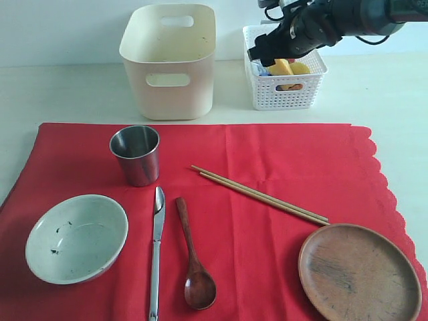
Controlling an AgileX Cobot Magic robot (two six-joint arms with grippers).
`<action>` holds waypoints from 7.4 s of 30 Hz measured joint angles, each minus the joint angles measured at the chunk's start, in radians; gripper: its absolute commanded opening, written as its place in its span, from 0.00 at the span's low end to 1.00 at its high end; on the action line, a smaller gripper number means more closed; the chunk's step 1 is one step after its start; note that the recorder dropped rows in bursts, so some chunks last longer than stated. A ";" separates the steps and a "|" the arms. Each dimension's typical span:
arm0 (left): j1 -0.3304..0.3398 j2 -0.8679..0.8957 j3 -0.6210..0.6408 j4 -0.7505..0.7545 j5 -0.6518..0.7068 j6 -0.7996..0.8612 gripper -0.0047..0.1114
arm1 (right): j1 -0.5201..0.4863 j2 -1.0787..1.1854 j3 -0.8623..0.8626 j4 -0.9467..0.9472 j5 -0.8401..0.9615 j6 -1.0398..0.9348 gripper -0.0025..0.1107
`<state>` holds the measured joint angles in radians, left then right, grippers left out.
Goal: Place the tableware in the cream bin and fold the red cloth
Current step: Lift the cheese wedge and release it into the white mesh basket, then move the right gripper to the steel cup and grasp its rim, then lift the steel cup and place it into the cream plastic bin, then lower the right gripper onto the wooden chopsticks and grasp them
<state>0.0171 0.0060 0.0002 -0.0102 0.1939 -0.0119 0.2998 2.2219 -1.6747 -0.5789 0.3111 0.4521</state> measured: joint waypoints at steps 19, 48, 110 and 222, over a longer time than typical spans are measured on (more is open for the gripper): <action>0.000 0.000 0.000 0.000 0.000 0.000 0.06 | 0.034 -0.240 0.000 0.106 0.457 -0.132 0.02; 0.000 0.000 0.000 0.000 0.000 0.000 0.06 | 0.491 -0.253 0.000 0.341 0.501 -0.308 0.27; 0.000 0.000 0.000 0.000 0.000 0.000 0.06 | 0.497 0.007 0.000 0.456 0.318 -0.269 0.05; 0.000 0.000 0.000 0.000 0.000 0.000 0.06 | 0.233 -0.388 0.292 0.399 0.543 -0.462 0.02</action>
<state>0.0171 0.0060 0.0002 -0.0102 0.1939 -0.0119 0.5331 1.8336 -1.3825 -0.1801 0.8539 -0.0095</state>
